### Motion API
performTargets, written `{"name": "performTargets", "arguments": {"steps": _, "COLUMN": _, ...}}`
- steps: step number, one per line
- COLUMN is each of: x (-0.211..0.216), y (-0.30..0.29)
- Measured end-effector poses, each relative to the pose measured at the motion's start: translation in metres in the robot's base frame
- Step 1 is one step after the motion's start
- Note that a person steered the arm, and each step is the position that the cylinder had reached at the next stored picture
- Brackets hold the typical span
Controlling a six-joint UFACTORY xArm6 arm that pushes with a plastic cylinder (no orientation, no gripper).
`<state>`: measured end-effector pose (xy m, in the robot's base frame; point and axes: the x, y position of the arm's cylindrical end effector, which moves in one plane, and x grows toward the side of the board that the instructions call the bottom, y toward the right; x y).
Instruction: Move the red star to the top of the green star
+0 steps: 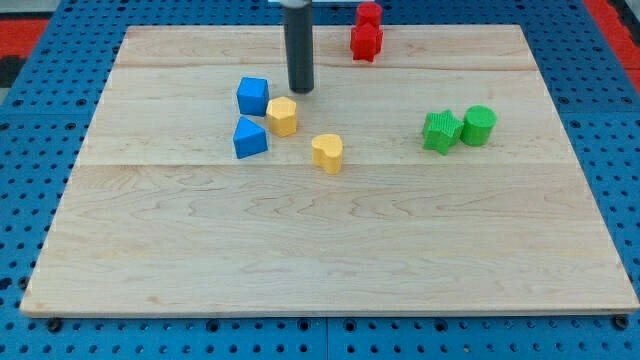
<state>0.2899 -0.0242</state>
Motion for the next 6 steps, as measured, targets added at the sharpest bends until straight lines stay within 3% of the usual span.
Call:
{"name": "performTargets", "arguments": {"steps": 1, "x": 0.0, "y": -0.072}}
{"name": "performTargets", "arguments": {"steps": 3, "x": 0.07, "y": -0.017}}
{"name": "performTargets", "arguments": {"steps": 4, "x": 0.024, "y": 0.028}}
{"name": "performTargets", "arguments": {"steps": 5, "x": 0.097, "y": 0.101}}
{"name": "performTargets", "arguments": {"steps": 6, "x": 0.154, "y": 0.085}}
